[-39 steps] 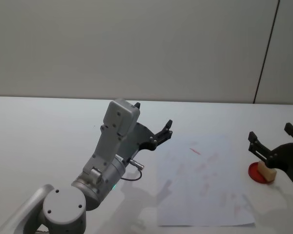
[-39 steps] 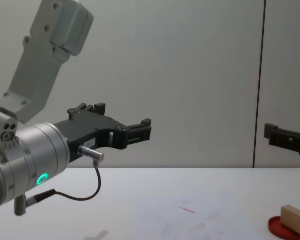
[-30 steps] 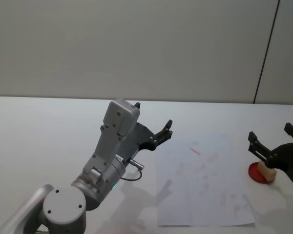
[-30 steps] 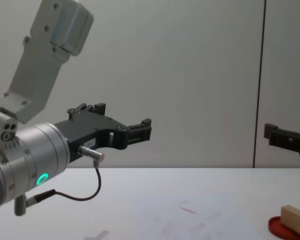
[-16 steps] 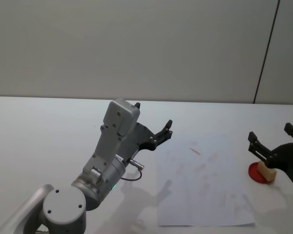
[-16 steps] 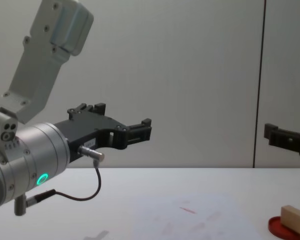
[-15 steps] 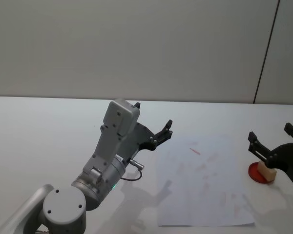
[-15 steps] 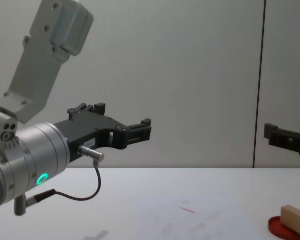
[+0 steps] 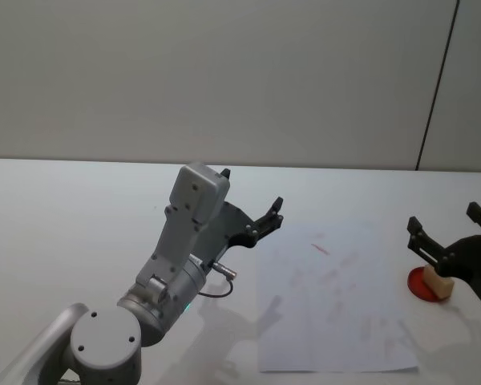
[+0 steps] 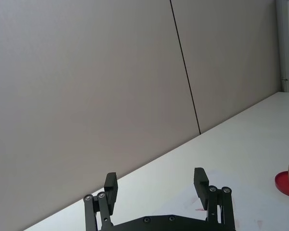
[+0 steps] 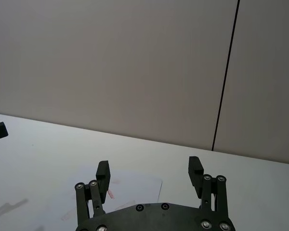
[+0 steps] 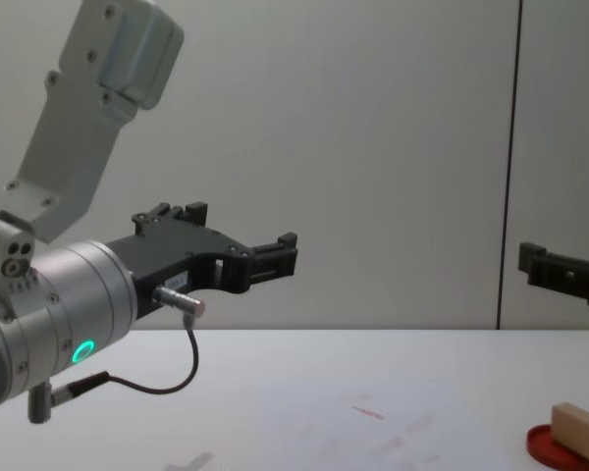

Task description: Use the one hand to pick up the stamp and affix it onto the A4 paper.

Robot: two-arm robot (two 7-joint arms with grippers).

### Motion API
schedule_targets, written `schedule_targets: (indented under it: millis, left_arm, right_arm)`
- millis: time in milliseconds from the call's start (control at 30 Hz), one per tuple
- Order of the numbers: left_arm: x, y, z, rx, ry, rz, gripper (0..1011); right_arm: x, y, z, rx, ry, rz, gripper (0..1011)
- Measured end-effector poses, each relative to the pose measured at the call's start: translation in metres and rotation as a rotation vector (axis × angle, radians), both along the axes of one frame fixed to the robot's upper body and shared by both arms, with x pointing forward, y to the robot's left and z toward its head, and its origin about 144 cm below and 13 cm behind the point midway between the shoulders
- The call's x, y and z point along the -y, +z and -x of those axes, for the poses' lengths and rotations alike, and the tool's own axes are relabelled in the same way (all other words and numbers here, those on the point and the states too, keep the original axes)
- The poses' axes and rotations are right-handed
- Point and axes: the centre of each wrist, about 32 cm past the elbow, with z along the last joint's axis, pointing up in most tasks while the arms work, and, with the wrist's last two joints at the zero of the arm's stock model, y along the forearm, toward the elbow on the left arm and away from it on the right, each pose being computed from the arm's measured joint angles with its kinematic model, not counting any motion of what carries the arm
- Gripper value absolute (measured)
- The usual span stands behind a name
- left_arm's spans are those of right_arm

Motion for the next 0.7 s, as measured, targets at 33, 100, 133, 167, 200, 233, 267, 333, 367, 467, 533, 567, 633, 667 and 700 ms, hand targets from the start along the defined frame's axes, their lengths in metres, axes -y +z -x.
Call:
schedule_targets:
  millis: [33, 100, 133, 167, 200, 233, 267, 333, 367, 467, 533, 567, 633, 667, 700]
  left_arm:
    - [0.0000, 0.0000, 0.0000, 0.000, 0.000, 0.000, 1002]
    - [0.0000, 0.0000, 0.0000, 0.000, 0.000, 0.000, 1002]
    - [0.0000, 0.0000, 0.0000, 0.000, 0.000, 0.000, 1002]
    - [0.0000, 0.0000, 0.0000, 0.000, 0.000, 0.000, 1002]
    - [0.0000, 0.0000, 0.0000, 0.000, 0.000, 0.000, 1002]
    - [0.0000, 0.0000, 0.0000, 0.000, 0.000, 0.000, 1002]
    - [0.0000, 0.0000, 0.0000, 0.000, 0.000, 0.000, 1002]
    - [0.0000, 0.0000, 0.0000, 0.000, 0.000, 0.000, 1002]
    - [0.0000, 0.0000, 0.0000, 0.000, 0.000, 0.000, 1002]
    - [0.0000, 0.0000, 0.0000, 0.000, 0.000, 0.000, 1002]
    - [0.0000, 0.0000, 0.0000, 0.000, 0.000, 0.000, 1002]
    - [0.0000, 0.0000, 0.0000, 0.000, 0.000, 0.000, 1002]
    - [0.0000, 0.0000, 0.0000, 0.000, 0.000, 0.000, 1002]
    - [0.0000, 0.0000, 0.0000, 0.000, 0.000, 0.000, 1002]
    - [0.0000, 0.0000, 0.0000, 0.000, 0.000, 0.000, 1002]
  right_arm:
    - [0.0000, 0.0000, 0.0000, 0.000, 0.000, 0.000, 1001]
    - [0.0000, 0.0000, 0.0000, 0.000, 0.000, 0.000, 1001]
    - [0.0000, 0.0000, 0.0000, 0.000, 0.000, 0.000, 1001]
    - [0.0000, 0.0000, 0.0000, 0.000, 0.000, 0.000, 1001]
    - [0.0000, 0.0000, 0.0000, 0.000, 0.000, 0.000, 1001]
    - [0.0000, 0.0000, 0.0000, 0.000, 0.000, 0.000, 1001]
    - [0.0000, 0.0000, 0.0000, 0.000, 0.000, 0.000, 1001]
    - [0.0000, 0.0000, 0.0000, 0.000, 0.000, 0.000, 1001]
    - [0.0000, 0.0000, 0.0000, 0.000, 0.000, 0.000, 1001]
    - [0.0001, 0.0000, -0.0001, 0.000, 0.000, 0.000, 1001]
    - [0.0003, -0.0001, 0.0000, -0.002, -0.001, 0.001, 1001]
    - [0.0005, -0.0003, 0.0001, -0.005, -0.002, 0.002, 1001]
    - [0.0013, -0.0008, 0.0004, -0.016, -0.007, 0.002, 1001]
    - [0.0015, -0.0011, 0.0006, -0.021, -0.010, 0.003, 1001]
    - [0.0019, -0.0014, 0.0008, -0.026, -0.013, 0.003, 1001]
